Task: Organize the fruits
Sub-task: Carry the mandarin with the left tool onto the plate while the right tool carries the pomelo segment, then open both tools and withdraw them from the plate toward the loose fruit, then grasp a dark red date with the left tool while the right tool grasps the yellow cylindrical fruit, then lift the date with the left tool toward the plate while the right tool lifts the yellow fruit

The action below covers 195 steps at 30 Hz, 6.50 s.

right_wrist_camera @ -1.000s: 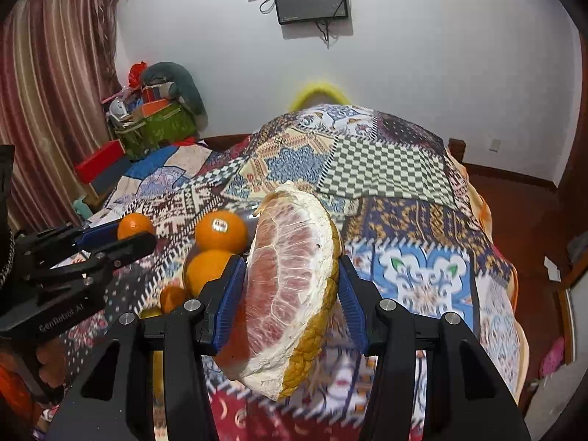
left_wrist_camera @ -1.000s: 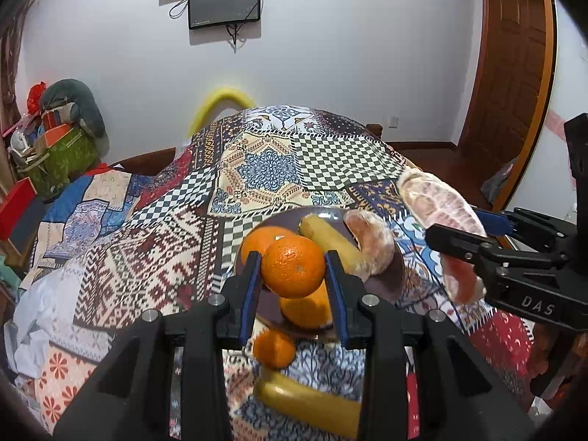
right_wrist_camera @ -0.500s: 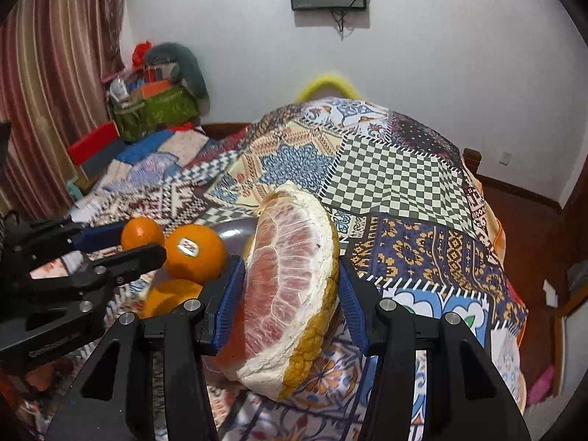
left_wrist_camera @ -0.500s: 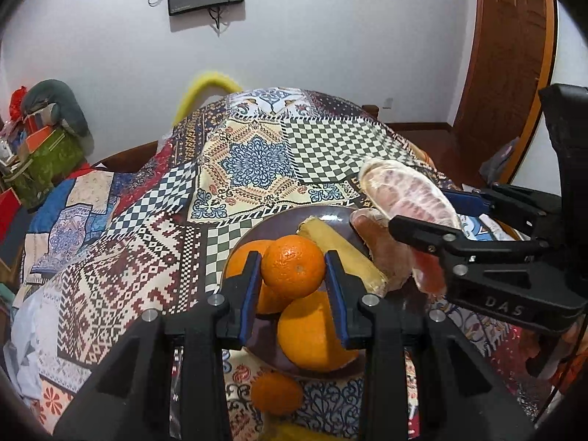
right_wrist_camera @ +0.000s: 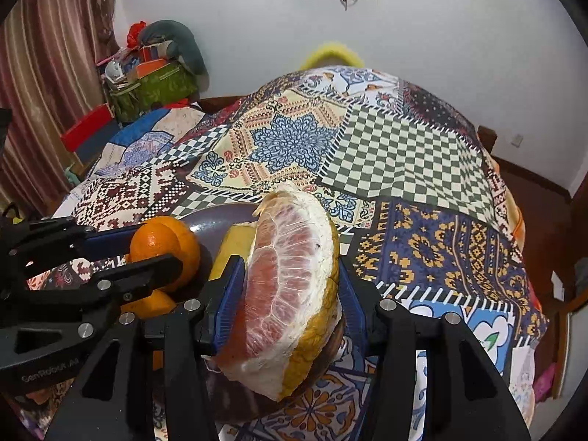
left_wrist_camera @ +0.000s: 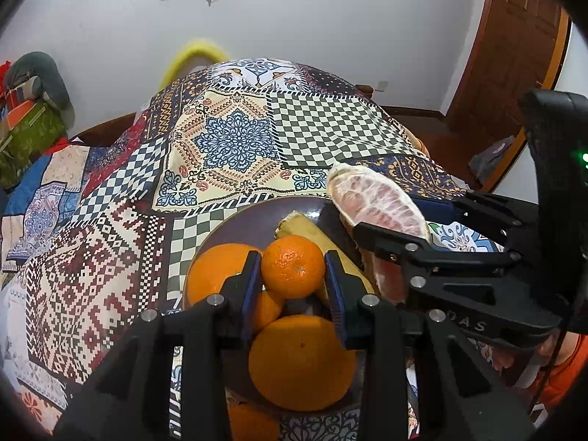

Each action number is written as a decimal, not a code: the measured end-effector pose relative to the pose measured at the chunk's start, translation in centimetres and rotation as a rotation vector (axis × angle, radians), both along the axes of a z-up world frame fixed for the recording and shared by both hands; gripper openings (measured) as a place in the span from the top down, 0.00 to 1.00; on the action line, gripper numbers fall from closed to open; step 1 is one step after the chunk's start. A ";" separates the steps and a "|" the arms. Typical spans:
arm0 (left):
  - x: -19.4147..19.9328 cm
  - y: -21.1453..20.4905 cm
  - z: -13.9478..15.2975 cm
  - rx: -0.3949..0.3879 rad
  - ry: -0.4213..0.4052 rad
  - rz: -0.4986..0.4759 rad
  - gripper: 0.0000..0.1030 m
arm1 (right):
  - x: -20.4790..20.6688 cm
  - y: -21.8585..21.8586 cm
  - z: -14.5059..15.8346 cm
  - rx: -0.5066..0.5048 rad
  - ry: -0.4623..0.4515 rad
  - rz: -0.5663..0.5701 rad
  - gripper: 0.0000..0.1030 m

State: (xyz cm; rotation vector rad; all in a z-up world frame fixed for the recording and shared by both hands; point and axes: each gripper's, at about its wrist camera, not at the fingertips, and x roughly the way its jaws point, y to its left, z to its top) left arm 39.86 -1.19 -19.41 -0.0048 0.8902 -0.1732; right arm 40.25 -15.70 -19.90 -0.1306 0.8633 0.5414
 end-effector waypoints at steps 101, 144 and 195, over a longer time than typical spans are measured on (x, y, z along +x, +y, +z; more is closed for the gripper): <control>-21.8 8.8 -3.4 -0.032 0.095 0.169 0.77 | -17.6 6.1 1.5 0.031 0.028 0.170 0.70; -21.4 6.6 -1.2 -0.046 0.051 0.132 0.77 | -17.6 -4.8 -2.7 0.035 0.124 -0.030 0.67; -10.7 10.0 0.3 -0.019 -0.022 0.125 0.77 | -7.2 -0.8 3.2 0.091 -0.080 -0.002 0.67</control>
